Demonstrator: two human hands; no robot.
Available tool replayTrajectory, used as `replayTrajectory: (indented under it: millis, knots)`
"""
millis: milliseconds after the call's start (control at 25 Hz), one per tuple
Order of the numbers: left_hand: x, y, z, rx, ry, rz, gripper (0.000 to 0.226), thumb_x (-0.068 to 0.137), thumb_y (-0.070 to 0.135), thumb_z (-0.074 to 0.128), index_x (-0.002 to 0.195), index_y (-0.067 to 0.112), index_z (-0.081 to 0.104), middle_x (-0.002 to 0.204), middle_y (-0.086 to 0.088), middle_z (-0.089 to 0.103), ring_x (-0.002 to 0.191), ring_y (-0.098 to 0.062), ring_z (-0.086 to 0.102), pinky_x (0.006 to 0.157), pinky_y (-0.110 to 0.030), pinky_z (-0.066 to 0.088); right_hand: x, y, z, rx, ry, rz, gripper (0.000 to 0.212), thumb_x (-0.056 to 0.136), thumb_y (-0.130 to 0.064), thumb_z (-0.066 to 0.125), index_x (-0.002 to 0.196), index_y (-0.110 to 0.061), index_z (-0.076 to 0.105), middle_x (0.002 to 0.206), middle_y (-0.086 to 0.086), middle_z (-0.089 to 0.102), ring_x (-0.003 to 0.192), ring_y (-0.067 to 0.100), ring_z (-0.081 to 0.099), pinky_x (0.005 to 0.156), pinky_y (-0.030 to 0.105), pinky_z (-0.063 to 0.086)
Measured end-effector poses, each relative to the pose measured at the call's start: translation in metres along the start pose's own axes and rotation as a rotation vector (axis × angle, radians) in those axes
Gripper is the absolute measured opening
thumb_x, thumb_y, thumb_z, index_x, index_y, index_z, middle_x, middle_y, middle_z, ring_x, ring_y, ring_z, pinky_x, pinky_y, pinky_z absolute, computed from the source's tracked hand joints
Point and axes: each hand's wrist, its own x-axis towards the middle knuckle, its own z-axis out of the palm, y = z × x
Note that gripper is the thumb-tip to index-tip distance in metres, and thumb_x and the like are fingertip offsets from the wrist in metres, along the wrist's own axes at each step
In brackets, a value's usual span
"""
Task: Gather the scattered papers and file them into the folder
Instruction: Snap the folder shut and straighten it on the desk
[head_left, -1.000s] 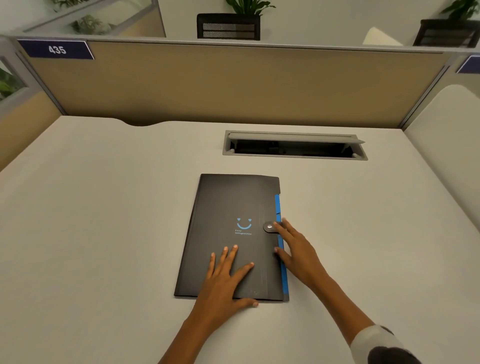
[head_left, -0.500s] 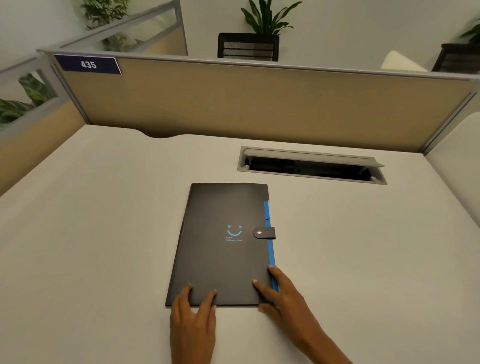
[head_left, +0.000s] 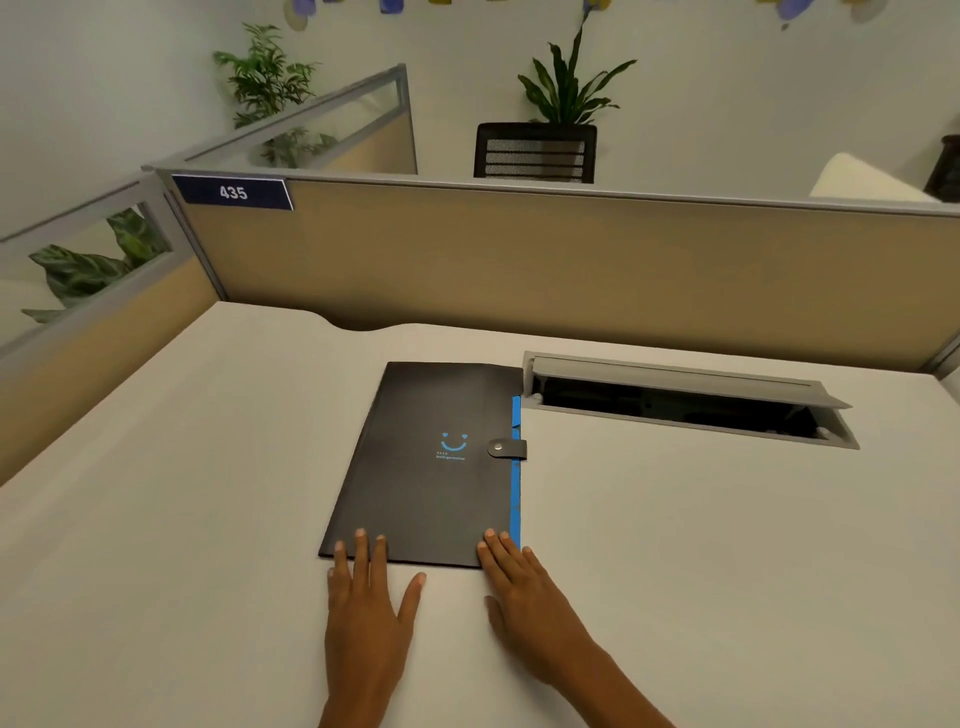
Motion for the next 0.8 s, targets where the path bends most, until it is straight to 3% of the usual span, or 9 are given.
replayTrajectory:
  millis: [80, 280, 360, 400, 440, 480, 560, 640, 800]
  knots:
    - [0.021, -0.004, 0.001, 0.018, -0.031, -0.015, 0.124, 0.049, 0.085, -0.025, 0.145, 0.018, 0.016, 0.157, -0.005, 0.007, 0.144, -0.028, 0.001, 0.116, -0.041, 0.007, 0.019, 0.005, 0.003, -0.026, -0.121, -0.013, 0.059, 0.102, -0.031, 0.026, 0.151, -0.015, -0.003, 0.161, 0.001, -0.009, 0.148, 0.016, -0.009, 0.116, 0.025, -0.011]
    - [0.062, -0.006, 0.009, 0.056, -0.045, -0.043, 0.125, 0.045, 0.086, -0.026, 0.145, 0.021, 0.010, 0.157, -0.001, 0.001, 0.145, -0.025, -0.001, 0.116, -0.044, 0.003, 0.061, 0.015, 0.005, -0.089, -0.175, 0.011, 0.064, 0.100, -0.043, 0.024, 0.151, -0.016, -0.006, 0.160, -0.001, -0.014, 0.148, 0.015, -0.012, 0.115, 0.027, -0.015]
    - [0.074, -0.007, 0.013, 0.087, -0.049, -0.038, 0.124, 0.045, 0.086, -0.026, 0.145, 0.022, 0.009, 0.157, 0.000, 0.000, 0.144, -0.024, -0.002, 0.116, -0.044, 0.001, 0.069, 0.017, 0.004, -0.139, -0.079, 0.008, 0.062, 0.099, -0.045, 0.023, 0.151, -0.014, 0.008, 0.162, 0.001, 0.000, 0.149, 0.014, 0.001, 0.112, 0.024, -0.024]
    - [0.079, -0.008, 0.015, 0.097, -0.049, -0.032, 0.124, 0.045, 0.086, -0.025, 0.145, 0.022, 0.010, 0.157, 0.000, 0.000, 0.144, -0.024, -0.002, 0.116, -0.045, 0.000, 0.068, 0.016, 0.001, -0.161, 0.000, -0.009, 0.060, 0.098, -0.047, 0.020, 0.147, -0.014, 0.029, 0.158, 0.001, 0.023, 0.145, 0.013, 0.022, 0.112, 0.026, -0.022]
    - [0.083, -0.009, 0.015, 0.098, -0.046, -0.027, 0.123, 0.046, 0.086, -0.025, 0.145, 0.022, 0.012, 0.157, 0.000, 0.001, 0.144, -0.024, -0.001, 0.115, -0.045, 0.000, 0.068, 0.012, -0.005, -0.138, -0.120, 0.052, 0.063, 0.097, -0.050, 0.013, 0.135, -0.019, 0.052, 0.145, -0.004, 0.048, 0.133, 0.009, 0.046, 0.112, 0.029, -0.014]
    - [0.086, -0.010, 0.016, 0.099, -0.040, -0.021, 0.123, 0.047, 0.086, -0.023, 0.145, 0.022, 0.013, 0.156, 0.000, 0.002, 0.144, -0.024, 0.000, 0.115, -0.046, 0.000, 0.069, 0.008, -0.007, -0.168, -0.134, 0.103, 0.070, 0.096, -0.050, 0.004, 0.120, -0.027, 0.066, 0.129, -0.010, 0.063, 0.117, 0.004, 0.059, 0.110, 0.032, -0.007]
    - [0.089, -0.010, 0.016, 0.104, -0.040, -0.005, 0.121, 0.048, 0.086, -0.022, 0.145, 0.022, 0.013, 0.156, 0.000, 0.002, 0.144, -0.023, 0.000, 0.114, -0.046, -0.001, 0.071, 0.008, -0.002, -0.194, -0.014, 0.133, 0.081, 0.095, -0.044, -0.007, 0.109, -0.032, 0.072, 0.116, -0.016, 0.069, 0.104, 0.000, 0.066, 0.110, 0.033, -0.004]
    - [0.090, -0.009, 0.015, 0.101, -0.045, 0.008, 0.120, 0.049, 0.086, -0.021, 0.145, 0.022, 0.013, 0.156, 0.000, 0.003, 0.143, -0.023, 0.000, 0.114, -0.047, -0.001, 0.072, 0.009, 0.000, -0.186, -0.005, 0.132, 0.081, 0.095, -0.044, -0.008, 0.109, -0.033, 0.072, 0.116, -0.016, 0.069, 0.105, 0.000, 0.066, 0.110, 0.034, -0.004]
    - [0.089, -0.008, 0.011, 0.093, -0.071, 0.018, 0.121, 0.048, 0.087, -0.021, 0.144, 0.022, 0.010, 0.156, -0.001, 0.003, 0.143, -0.024, 0.001, 0.114, -0.049, 0.000, 0.072, 0.009, -0.004, -0.193, -0.100, 0.139, 0.084, 0.091, -0.049, -0.013, 0.127, -0.028, 0.060, 0.136, -0.010, 0.057, 0.123, 0.006, 0.055, 0.109, 0.030, -0.013]
